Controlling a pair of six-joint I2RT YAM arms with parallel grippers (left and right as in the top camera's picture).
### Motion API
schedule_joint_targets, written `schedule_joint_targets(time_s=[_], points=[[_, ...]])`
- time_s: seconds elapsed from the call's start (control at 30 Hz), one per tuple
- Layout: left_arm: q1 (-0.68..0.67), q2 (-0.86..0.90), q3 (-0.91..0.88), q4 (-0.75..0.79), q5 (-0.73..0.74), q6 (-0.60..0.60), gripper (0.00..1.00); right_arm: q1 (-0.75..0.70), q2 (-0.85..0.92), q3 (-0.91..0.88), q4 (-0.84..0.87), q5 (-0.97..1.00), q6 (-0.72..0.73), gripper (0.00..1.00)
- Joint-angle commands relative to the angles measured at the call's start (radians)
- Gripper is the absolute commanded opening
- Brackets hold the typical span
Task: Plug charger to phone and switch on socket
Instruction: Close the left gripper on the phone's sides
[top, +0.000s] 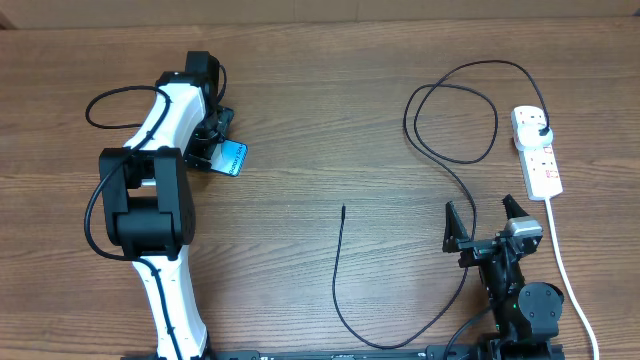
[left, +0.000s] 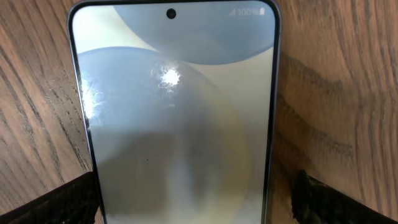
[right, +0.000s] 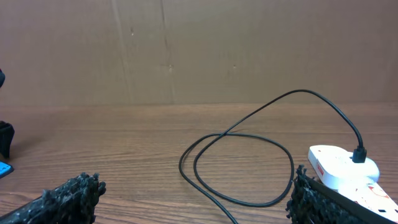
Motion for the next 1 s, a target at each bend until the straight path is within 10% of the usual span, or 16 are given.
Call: schedule_joint_targets(time_s=[0.0, 0.97], points=[[-0.017, 0.041, -0.067, -0.001, 0.018, -0.042, 1.00, -0.003, -0.011, -0.011, 0.003, 0.006, -0.003, 1.00], [0.032, 0.041, -0.079, -0.039, 0.120, -0.059, 1.00, -0.003, -0.011, -0.011, 0.003, 0.006, -0.003, 1.00]])
